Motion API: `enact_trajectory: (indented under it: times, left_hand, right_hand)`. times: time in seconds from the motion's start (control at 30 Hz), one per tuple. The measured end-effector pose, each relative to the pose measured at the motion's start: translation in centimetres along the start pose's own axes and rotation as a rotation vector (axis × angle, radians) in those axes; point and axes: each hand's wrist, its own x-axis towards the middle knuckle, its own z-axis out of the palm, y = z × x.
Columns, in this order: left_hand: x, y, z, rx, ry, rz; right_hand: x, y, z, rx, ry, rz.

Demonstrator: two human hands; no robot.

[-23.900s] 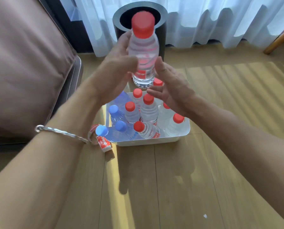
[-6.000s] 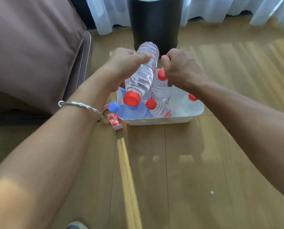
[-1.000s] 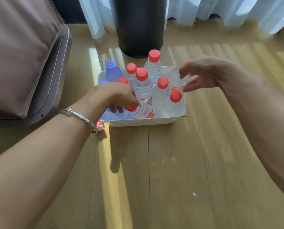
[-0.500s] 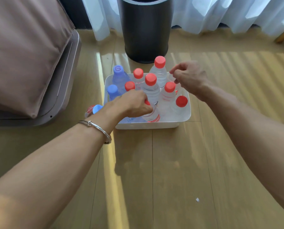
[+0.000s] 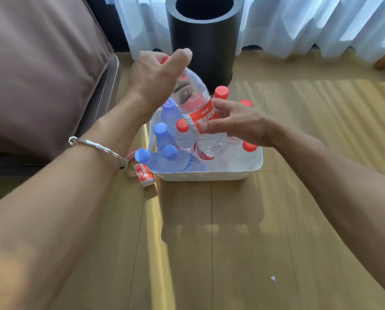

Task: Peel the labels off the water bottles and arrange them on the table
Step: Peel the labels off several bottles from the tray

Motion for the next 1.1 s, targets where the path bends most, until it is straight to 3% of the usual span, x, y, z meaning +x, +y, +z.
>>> enact_trajectory:
  times: [0.13,0.2,0.33,0.4,0.67,0.83,0.97,1.1]
  left_hand:
    - [-0.1,0.3,0.7,-0.262,0.043,-0.103]
    - [-0.3,0.3,0.8,-0.372,-0.049,-0.134]
    - [-1.5,-0.2,2.0,-0.37,-0.343,-0.119]
    - [-1.8,-0.2,2.6,-0.393,-0.4,-0.135]
    - [-1.4,-0.3,2.5,-0.486,-0.407,-0.138]
    - [-1.3,-0.8,2.6,-0.581,-0.332,-0.093]
    - [-1.0,-0.5,3.7,-0.611,-0.111,-0.126]
    - [-0.3,-0.3,4.0,-0.625,-0.133,-0.138]
  right_hand:
    - [-0.2,-0.4,0.9,0.024,0.176,-0.069]
    - [-0.4,-0.3,0.8,0.115,0.211,-0.072]
    - [-0.1,-0.7,1.0,0.236,0.231,-0.078]
    - [0.2,-1.1,1.4,0.294,0.239,-0.072]
    - [0.8,-1.6,1.4,0.473,0.29,-0.029]
    - [0.9,-1.3,1.7,0.433,0.275,0.01]
    - [1.1,-1.5,3.0,0.365,0.394,-0.196]
    - [1.0,-1.7,4.0,0.258,0.565,-0.324]
